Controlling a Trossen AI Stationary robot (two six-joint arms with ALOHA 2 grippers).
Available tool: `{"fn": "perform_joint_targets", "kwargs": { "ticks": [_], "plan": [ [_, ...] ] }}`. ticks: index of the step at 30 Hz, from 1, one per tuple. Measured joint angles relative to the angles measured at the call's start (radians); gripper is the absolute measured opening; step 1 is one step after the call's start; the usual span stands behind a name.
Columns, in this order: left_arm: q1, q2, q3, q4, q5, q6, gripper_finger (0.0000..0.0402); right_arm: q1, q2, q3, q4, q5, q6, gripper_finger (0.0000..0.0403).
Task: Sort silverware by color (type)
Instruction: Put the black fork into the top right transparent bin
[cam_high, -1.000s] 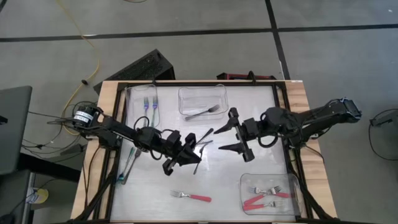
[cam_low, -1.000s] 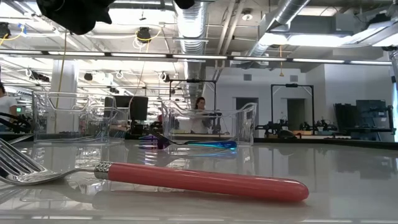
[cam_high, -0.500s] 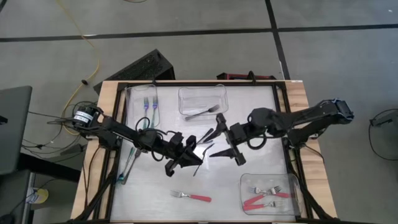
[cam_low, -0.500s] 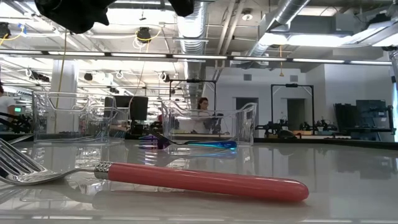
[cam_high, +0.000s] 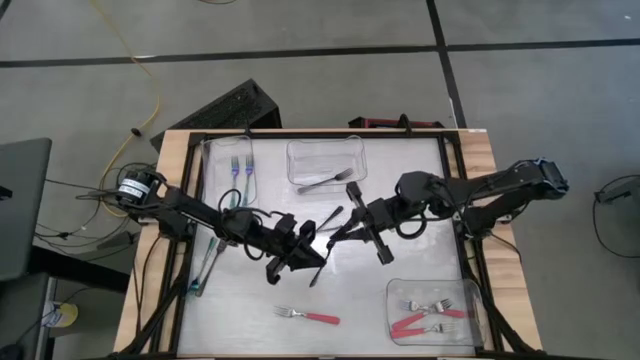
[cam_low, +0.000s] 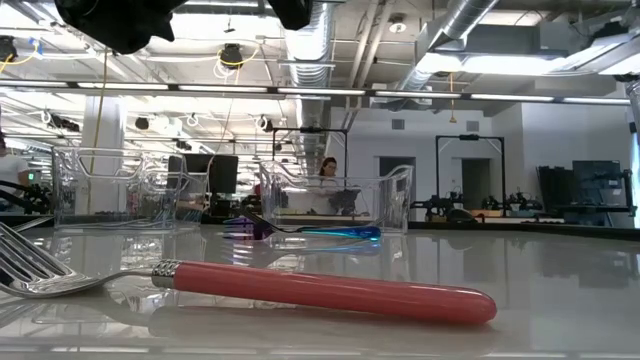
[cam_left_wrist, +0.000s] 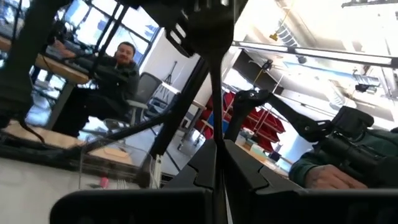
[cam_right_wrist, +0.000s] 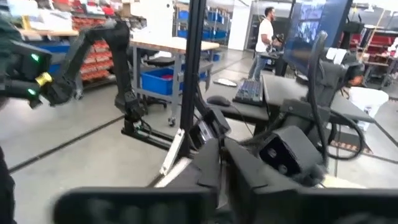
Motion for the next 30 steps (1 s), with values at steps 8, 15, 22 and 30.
{"fn": "perform_joint_targets", "kwargs": {
  "ticks": [8,15,22,30],
  "plan": [
    [0.051,-0.037,0.000,-0.045,0.088,0.002,0.0081,-0.045,-0.051,-0.002,-0.132,-0.009,0.061,0.0021],
    [0.114,-0.274,0.001,-0.537,0.083,0.094,0.0122,-0.216,-0.208,-0.001,-0.442,0.025,0.140,0.0021],
    [-0.106,-0.613,0.003,-1.102,-0.549,0.256,0.0105,-0.457,-0.175,-0.001,-0.427,0.235,0.344,0.0021],
    [-0.338,-0.683,0.003,-1.287,-0.947,0.192,0.0099,-0.561,0.084,-0.014,-0.291,0.526,0.622,0.0021]
  ]
}}
